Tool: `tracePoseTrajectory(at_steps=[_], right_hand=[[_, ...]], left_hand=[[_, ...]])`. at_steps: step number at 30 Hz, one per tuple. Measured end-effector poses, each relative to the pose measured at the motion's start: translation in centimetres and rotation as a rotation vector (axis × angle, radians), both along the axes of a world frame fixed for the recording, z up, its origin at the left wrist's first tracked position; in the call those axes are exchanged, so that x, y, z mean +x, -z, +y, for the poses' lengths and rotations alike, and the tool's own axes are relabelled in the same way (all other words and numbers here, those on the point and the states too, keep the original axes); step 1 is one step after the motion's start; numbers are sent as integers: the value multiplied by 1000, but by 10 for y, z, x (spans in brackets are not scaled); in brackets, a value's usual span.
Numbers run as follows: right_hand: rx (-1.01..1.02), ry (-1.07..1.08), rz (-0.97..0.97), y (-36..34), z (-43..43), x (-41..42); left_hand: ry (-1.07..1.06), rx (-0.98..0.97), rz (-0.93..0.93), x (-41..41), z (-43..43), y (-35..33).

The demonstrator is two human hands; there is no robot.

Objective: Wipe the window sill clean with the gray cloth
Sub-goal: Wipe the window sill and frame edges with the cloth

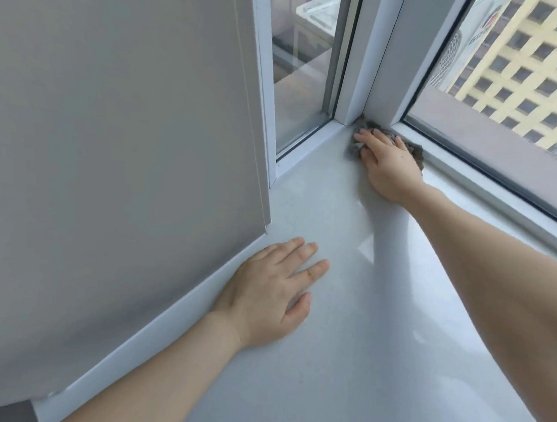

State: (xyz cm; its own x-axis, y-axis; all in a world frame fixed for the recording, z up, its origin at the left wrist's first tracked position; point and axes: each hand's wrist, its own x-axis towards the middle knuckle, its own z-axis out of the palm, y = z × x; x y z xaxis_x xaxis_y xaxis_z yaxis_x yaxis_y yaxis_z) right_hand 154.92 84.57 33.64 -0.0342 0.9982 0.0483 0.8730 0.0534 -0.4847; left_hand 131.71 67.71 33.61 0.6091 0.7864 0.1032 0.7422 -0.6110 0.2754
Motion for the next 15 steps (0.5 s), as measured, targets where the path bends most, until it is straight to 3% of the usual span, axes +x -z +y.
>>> tracePoseTrajectory(at_steps=[2,3,6,8,10,13,15], right_hand=[[74,65,202,-3,-15,-24],[119,-35,246,-5,-27,-39],[164,-568,113,9,-42,-59],[155,-738,-38,11,-26,-47],[166,-683,-115,9,-5,-27],[145,-269,-73,3,19,-3],[150,-221,-90,2,15,-8]], left_hand=[[24,6,-23,7,16,1],[37,3,-37,13,25,2],[100,4,-87,28,49,1],[112,33,-103,28,54,2],[106,56,-121,27,53,3],[100,36,-110,27,51,5],[89,26,-107,28,52,5]])
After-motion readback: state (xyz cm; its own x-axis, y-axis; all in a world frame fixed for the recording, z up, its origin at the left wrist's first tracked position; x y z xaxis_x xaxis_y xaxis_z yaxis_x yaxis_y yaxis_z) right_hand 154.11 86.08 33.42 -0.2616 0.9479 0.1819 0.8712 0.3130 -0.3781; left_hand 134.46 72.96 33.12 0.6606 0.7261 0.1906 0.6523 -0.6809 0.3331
